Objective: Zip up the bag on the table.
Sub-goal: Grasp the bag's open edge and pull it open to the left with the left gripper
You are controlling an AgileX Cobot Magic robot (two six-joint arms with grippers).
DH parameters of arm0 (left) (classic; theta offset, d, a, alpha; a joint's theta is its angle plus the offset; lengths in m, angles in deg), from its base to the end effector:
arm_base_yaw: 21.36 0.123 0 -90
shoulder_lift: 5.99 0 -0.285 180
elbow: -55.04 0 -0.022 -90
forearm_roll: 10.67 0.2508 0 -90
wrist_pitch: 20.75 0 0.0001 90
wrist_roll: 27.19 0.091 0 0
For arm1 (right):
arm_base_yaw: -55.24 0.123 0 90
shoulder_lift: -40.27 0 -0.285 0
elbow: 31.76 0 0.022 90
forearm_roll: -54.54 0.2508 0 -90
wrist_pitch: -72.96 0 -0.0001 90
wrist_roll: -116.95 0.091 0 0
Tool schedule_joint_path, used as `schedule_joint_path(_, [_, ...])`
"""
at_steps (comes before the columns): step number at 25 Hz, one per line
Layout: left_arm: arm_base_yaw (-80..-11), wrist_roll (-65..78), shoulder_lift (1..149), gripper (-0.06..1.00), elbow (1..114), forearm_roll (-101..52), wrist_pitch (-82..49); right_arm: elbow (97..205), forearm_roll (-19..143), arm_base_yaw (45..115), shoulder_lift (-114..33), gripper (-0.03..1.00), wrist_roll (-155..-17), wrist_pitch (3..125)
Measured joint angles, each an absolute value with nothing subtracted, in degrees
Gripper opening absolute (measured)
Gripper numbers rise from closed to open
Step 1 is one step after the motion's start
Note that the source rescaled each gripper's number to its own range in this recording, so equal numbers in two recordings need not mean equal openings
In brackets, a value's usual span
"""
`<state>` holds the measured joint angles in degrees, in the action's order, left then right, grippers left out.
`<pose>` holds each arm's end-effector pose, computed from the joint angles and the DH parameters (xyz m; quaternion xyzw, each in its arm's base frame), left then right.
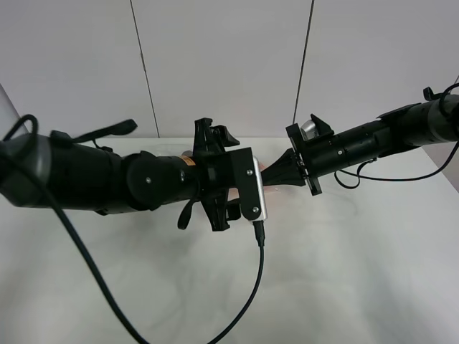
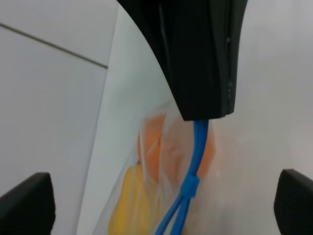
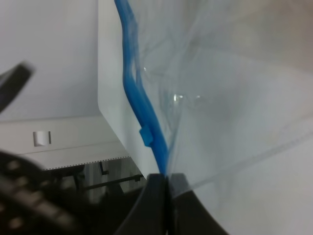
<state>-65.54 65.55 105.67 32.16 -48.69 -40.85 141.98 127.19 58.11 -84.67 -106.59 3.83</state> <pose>0.2841 -0.2493 0.1852 0.6227 0.5874 0.1453 0.4960 0.3695 0.0998 0.1676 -0.0318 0.8492 0.5253 0.0431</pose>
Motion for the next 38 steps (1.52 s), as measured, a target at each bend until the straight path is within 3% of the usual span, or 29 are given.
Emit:
schedule_joint_path(6, [-65.6, 60.6, 111.0, 0.99, 32.2, -48.8, -48.6, 142.0, 127.2, 58.1, -84.7, 0.00, -106.2, 3.8])
schedule_joint_path(11, [-65.6, 54.5, 111.4, 0.73, 32.2, -43.2, -49.5, 142.0, 127.2, 58.1, -84.7, 0.00, -106.1, 3.8])
schedule_joint_path(21, [-65.6, 42.1, 111.4, 0.48, 32.2, -26.3, -49.7, 142.0, 127.2, 58.1, -84.7, 0.00, -105.7, 3.8])
schedule_joint_path(38, [-64.5, 41.5, 113.9, 0.40, 29.9, -25.6, -55.9, 142.0, 127.2, 58.1, -84.7, 0.00, -105.3, 3.8])
